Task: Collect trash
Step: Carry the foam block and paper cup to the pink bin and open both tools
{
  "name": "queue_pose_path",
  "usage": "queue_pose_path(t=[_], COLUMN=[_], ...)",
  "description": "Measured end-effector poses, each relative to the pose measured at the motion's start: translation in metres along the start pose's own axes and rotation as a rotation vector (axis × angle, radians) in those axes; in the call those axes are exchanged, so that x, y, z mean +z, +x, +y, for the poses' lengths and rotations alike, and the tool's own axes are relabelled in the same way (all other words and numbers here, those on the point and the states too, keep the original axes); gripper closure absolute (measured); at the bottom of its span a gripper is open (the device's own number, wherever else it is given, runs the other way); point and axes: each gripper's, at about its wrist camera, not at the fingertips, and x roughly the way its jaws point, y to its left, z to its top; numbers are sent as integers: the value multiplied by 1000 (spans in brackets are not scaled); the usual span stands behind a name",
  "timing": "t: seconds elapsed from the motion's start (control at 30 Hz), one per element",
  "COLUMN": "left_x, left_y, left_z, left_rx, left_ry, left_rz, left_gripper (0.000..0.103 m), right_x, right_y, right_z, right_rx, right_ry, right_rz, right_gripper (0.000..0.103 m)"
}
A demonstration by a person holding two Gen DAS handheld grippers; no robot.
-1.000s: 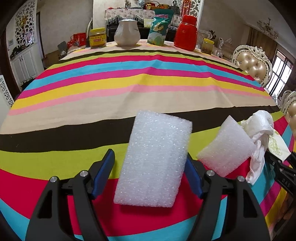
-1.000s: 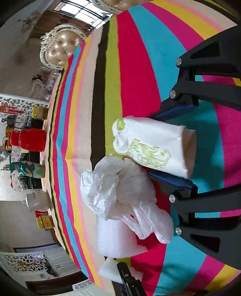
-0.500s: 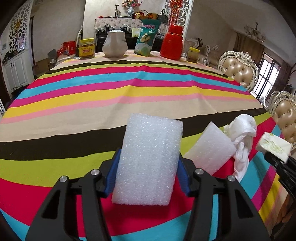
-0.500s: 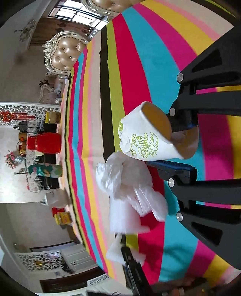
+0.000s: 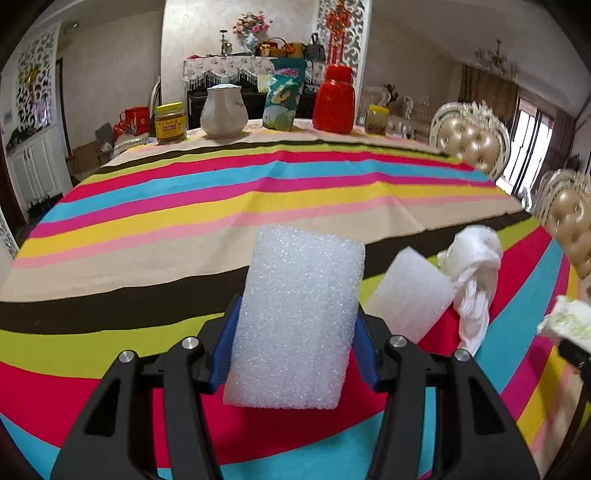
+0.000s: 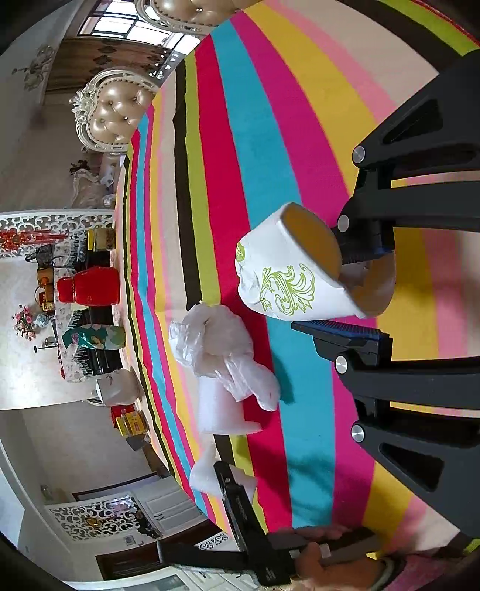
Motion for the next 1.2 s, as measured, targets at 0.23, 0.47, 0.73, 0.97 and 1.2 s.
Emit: queue_pose_path(t=[0.23, 0.47, 0.73, 0.97, 1.2], left_x=[2, -25, -70, -95, -99], left_y=[-37, -81, -105, -119, -131], left_z=[-21, -61, -108, -162, -218], left_rx=[-19, -69, -181, -276, -351], left_ry=[38, 107, 177, 271, 343], left_rz=[-41, -42, -19, -21, -37], left_gripper=[50, 50, 50, 50, 50], right_x=[-20, -34, -60, -79, -101], right_y=[-24, -51, -79, -105, -141], right_z=[-21, -45, -63, -82, -116], right_rx=[10, 7, 1, -12, -86], right_ry=[27, 40, 42, 55, 114], right_rz=[-17, -42, -76, -120, -199], right_gripper=[76, 76, 76, 76, 75])
